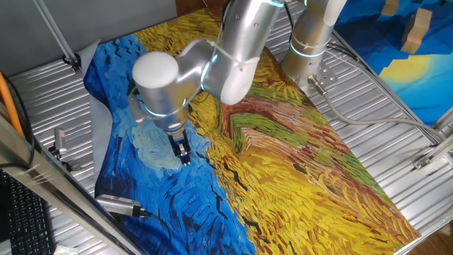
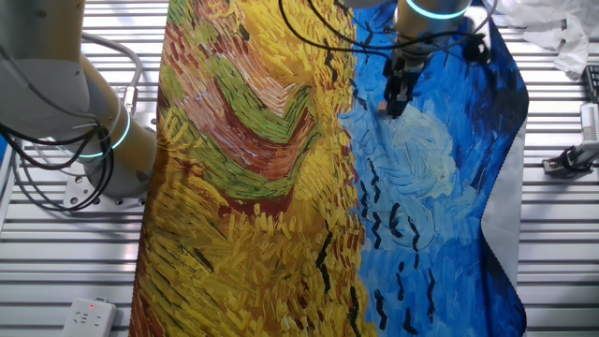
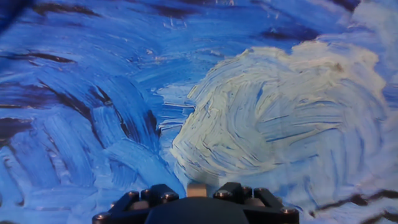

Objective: Pick up the small block on the left and move it to the right

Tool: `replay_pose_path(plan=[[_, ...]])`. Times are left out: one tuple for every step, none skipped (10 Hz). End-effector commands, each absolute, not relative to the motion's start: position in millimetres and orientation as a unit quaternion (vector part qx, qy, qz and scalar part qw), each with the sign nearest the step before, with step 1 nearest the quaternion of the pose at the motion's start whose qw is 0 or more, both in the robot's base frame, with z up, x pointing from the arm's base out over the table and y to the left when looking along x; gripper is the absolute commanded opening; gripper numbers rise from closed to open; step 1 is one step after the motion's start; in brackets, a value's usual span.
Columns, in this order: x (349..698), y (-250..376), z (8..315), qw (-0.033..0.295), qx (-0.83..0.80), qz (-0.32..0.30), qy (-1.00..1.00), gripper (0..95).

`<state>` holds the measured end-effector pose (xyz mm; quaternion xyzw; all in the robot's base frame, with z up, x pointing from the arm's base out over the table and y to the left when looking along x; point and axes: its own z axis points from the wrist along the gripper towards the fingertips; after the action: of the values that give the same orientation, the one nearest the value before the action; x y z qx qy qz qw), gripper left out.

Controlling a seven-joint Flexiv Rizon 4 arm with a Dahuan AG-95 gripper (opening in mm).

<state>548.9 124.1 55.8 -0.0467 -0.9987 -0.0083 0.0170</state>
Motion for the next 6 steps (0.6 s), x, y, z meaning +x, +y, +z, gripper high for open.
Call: replay_pose_path(plan=[[550.2, 124.5, 59.9, 0.016, -0.05, -0.004, -0.999, 38.0], [550.1, 124.4, 61.4, 0.016, -0.055, -0.003, -0.998, 19.0], [549.4, 124.3, 64.4, 0.013, -0.059, -0.001, -0.998, 0.0], [549.2, 124.2, 66.6, 0.013, -0.062, 0.002, -0.998, 0.0], [548.9, 124.2, 69.8, 0.014, -0.058, 0.003, -0.998, 0.0], [548.7, 124.2, 71.8, 0.015, -0.052, 0.007, -0.998, 0.0]])
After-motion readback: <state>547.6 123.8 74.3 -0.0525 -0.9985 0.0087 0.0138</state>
